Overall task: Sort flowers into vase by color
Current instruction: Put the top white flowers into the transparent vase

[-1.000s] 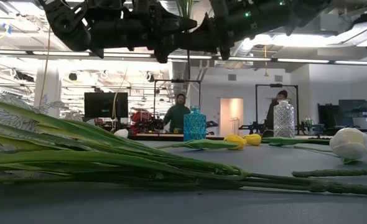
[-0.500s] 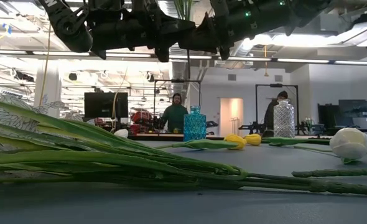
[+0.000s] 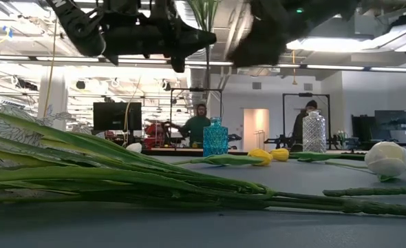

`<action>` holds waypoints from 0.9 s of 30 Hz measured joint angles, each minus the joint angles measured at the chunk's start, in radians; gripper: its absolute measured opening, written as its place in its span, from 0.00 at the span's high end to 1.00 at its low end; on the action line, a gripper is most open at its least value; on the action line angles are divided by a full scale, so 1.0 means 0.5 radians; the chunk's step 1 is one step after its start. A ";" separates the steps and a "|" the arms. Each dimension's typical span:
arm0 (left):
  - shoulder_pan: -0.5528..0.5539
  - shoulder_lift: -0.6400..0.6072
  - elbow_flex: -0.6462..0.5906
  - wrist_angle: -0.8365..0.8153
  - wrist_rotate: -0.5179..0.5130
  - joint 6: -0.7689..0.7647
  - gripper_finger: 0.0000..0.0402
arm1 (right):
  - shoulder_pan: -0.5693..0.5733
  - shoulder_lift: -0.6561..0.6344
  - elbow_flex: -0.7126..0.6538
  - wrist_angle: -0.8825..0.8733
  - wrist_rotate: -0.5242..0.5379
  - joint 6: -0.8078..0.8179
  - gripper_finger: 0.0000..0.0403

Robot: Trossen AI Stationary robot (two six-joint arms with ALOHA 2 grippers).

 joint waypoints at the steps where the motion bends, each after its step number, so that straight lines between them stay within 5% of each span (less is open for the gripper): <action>1: 0.020 0.000 0.039 -0.062 -0.001 0.001 0.99 | 0.024 -0.050 0.000 -0.155 0.074 0.085 0.41; 5: 0.054 0.054 0.257 -0.236 -0.011 0.085 1.00 | 0.232 -0.277 -0.157 -0.548 0.534 0.403 0.40; 9: 0.050 0.229 0.521 -0.259 -0.001 0.149 1.00 | 0.506 -0.496 -0.439 -0.567 0.864 0.759 0.41; 19: 0.086 1.090 1.542 -0.252 0.139 0.123 1.00 | 1.027 -0.597 -0.843 -0.506 1.161 1.528 0.43; 27: 0.098 1.777 2.471 -0.266 0.087 0.169 1.00 | 1.143 -0.466 -0.851 -0.474 1.201 1.631 0.43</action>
